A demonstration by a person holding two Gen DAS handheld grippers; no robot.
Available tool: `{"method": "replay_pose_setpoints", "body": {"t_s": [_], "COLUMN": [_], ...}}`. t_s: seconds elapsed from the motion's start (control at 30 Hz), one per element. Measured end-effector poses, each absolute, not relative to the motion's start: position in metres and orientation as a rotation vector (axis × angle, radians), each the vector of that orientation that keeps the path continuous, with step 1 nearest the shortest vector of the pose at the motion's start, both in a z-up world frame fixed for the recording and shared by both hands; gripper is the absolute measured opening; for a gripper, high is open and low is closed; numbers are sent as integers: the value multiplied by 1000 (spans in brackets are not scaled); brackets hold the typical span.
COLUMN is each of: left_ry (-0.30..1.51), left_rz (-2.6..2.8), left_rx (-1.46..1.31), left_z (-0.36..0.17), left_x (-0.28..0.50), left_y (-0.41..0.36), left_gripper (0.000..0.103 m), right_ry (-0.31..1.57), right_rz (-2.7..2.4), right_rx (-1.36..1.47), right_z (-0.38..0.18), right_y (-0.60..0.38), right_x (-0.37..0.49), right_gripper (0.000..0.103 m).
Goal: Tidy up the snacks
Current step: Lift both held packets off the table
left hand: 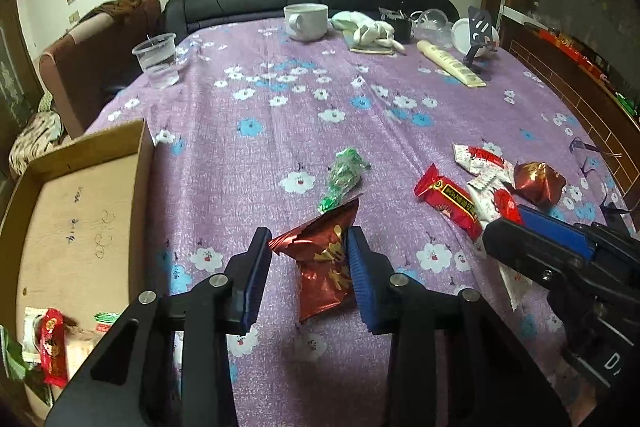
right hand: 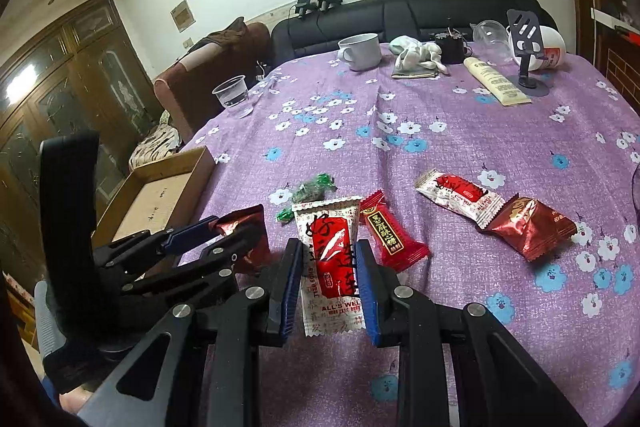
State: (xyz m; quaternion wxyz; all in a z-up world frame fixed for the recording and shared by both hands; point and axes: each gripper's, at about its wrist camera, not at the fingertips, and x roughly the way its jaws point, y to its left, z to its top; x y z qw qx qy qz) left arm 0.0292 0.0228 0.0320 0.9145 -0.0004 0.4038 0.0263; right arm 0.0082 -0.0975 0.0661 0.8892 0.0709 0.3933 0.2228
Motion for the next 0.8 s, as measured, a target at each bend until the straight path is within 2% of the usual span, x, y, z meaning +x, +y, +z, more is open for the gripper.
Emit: {"method": "replay_pose_setpoints", "body": {"t_s": [0.17, 0.23, 0.3, 0.37, 0.4, 0.53, 0.8], "left_ry": [865, 886, 904, 905, 902, 881, 782], "left_rz": [54, 50, 49, 41, 30, 31, 88], "left_rx": [35, 38, 44, 29, 24, 29, 22], "left_z": [22, 15, 9, 8, 8, 12, 36], "left_x": [37, 38, 39, 39, 39, 33, 11], "left_y": [16, 15, 15, 16, 15, 14, 27], "left_gripper": [40, 48, 51, 46, 33, 30, 30], "right_ry": [816, 815, 814, 814, 813, 811, 803], "right_rz": [462, 466, 467, 468, 467, 466, 477], "right_rx": [150, 150, 149, 151, 149, 146, 136], "right_z": [67, 67, 68, 68, 68, 68, 69], "right_y": [-99, -99, -99, -99, -99, -99, -96], "right_x": [8, 8, 7, 7, 7, 7, 5], "right_gripper": [27, 27, 27, 27, 27, 27, 27]}}
